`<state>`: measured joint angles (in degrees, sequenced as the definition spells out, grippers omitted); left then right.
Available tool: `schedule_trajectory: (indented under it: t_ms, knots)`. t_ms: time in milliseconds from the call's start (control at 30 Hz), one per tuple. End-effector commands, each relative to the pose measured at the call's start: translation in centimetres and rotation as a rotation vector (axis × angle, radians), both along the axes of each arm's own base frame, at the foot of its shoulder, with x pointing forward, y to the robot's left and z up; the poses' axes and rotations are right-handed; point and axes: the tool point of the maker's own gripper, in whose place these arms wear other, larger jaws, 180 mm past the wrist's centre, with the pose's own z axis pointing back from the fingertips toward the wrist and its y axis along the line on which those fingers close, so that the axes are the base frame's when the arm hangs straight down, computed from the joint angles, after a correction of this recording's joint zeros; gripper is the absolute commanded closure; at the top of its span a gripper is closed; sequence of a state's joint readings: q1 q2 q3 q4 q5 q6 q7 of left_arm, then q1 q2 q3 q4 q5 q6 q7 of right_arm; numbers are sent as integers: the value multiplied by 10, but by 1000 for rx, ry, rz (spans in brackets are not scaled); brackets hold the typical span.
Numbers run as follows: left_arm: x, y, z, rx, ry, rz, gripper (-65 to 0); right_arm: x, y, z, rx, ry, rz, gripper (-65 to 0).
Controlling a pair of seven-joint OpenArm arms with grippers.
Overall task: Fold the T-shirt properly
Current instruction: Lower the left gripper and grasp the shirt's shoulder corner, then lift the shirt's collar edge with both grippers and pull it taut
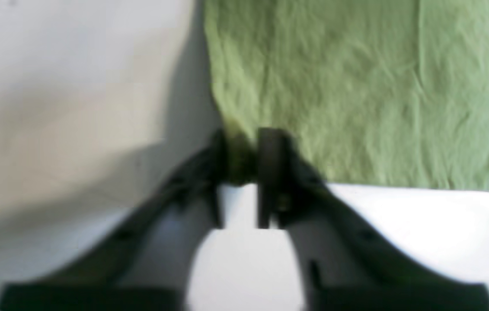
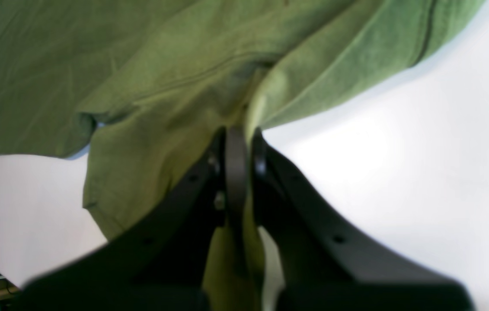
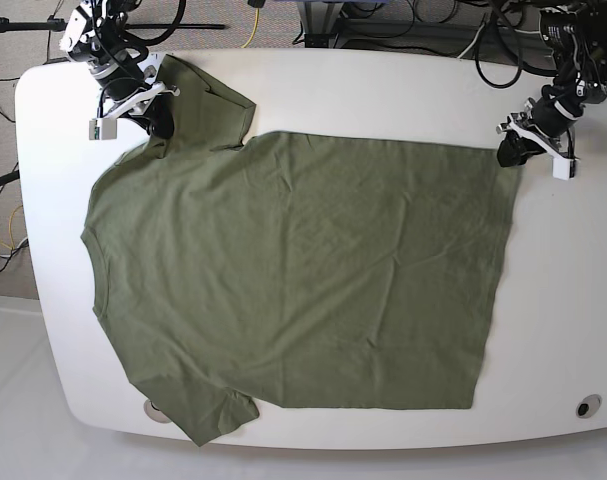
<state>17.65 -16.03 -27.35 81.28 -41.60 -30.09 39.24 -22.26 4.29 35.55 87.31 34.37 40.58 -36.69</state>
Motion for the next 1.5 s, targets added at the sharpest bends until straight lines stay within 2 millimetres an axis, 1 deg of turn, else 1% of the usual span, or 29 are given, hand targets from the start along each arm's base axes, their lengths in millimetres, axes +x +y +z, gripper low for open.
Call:
schedule_trajectory:
  t_ms: [0,233,567,633,900,1233,1467]
  knots:
    - [-4,2,-1,32,22,-25,0,-3,-4,-3,-27,29,8,0]
    - [-3,1,1,35,10,-32,0,-1,-4,-1,-24,20,7,0]
    - [-3,4,0,33,13,-26,0,2,-6,0,-25,12,3,0]
    - [-6,7,-1,48,30,-33,0,7,-8,3,-30,-2,1,0]
    - [-6,9,1,48,23,-24,0,8,-10,5,-29,-9,-8,0]
    - [-12,10,2,48,22,-29,0,1,-12,4,-26,3,-15,0]
    - [-19,10,-1,52,35,-39,0,-7,-10,8,-34,3,-12,0]
